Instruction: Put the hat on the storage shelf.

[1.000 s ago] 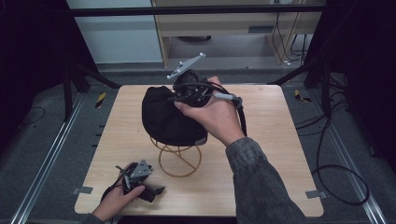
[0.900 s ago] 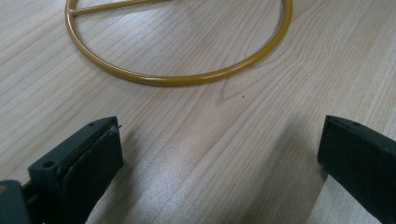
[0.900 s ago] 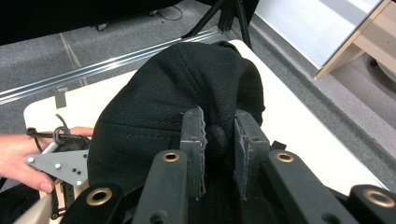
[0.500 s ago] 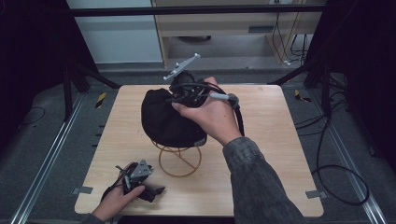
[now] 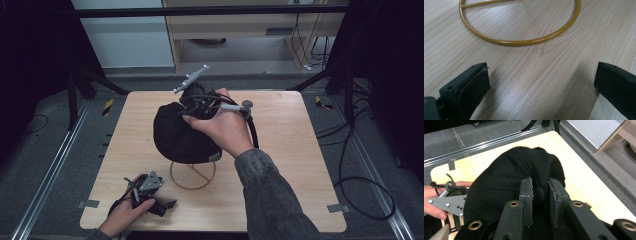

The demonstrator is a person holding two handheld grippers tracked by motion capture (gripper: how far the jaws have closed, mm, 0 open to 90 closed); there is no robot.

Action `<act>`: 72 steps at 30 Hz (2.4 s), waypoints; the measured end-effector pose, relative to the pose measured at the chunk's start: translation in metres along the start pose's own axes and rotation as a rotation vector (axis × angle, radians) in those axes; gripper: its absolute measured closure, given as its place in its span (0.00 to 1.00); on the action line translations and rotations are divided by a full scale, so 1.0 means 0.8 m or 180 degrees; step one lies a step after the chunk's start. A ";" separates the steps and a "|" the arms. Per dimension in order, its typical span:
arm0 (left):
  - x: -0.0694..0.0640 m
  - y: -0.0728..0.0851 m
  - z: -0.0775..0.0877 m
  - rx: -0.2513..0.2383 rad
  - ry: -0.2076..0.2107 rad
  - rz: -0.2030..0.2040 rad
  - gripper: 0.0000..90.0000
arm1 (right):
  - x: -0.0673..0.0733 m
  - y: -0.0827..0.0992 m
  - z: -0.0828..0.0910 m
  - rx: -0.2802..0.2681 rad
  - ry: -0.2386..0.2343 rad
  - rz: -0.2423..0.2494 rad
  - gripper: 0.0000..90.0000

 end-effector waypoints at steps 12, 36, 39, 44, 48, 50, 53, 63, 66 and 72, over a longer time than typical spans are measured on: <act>0.000 0.000 0.000 0.0001 -0.0003 0.0003 0.00 | -0.001 0.007 -0.008 0.0041 -0.0003 -0.0022 0.82; 0.000 0.000 0.000 0.0001 -0.0002 0.0004 0.00 | -0.002 0.017 0.000 0.0015 0.0015 -0.0095 0.73; 0.000 0.000 0.000 0.0001 -0.0002 0.0004 0.00 | -0.001 0.019 0.003 0.0005 0.0016 -0.0081 0.72; 0.000 0.000 0.000 0.0002 -0.0002 0.0003 0.00 | -0.001 0.021 0.008 -0.0009 0.0020 -0.0111 0.71; 0.000 0.000 0.000 0.0003 -0.0002 0.0002 0.00 | -0.001 0.023 0.012 -0.0041 0.0014 -0.0128 0.72; 0.000 0.000 0.000 0.0002 -0.0002 0.0003 0.00 | -0.001 0.024 0.014 -0.0056 0.0011 -0.0112 0.71; 0.000 0.000 0.000 0.0001 -0.0002 0.0004 0.00 | -0.002 0.025 0.017 -0.0080 0.0021 -0.0121 0.72; 0.000 0.000 0.000 0.0001 -0.0002 0.0004 0.00 | -0.002 0.037 0.029 -0.0115 0.0061 -0.0144 0.71; 0.000 0.000 0.000 0.0001 -0.0002 0.0003 0.00 | -0.002 0.041 0.034 -0.0137 0.0074 -0.0140 0.71; 0.000 0.000 0.000 0.0002 -0.0002 0.0003 0.00 | -0.002 0.052 0.045 -0.0165 0.0114 -0.0159 0.68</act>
Point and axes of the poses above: each handheld gripper's, and its own axes: z roughly backward along the jaws, y roughly out of its underside, x roughly to its left, the point moved 6 cm from there along -z, roughly forward along the jaws, and after that the axes turned 5 degrees about -x, right-handed, at the moved point
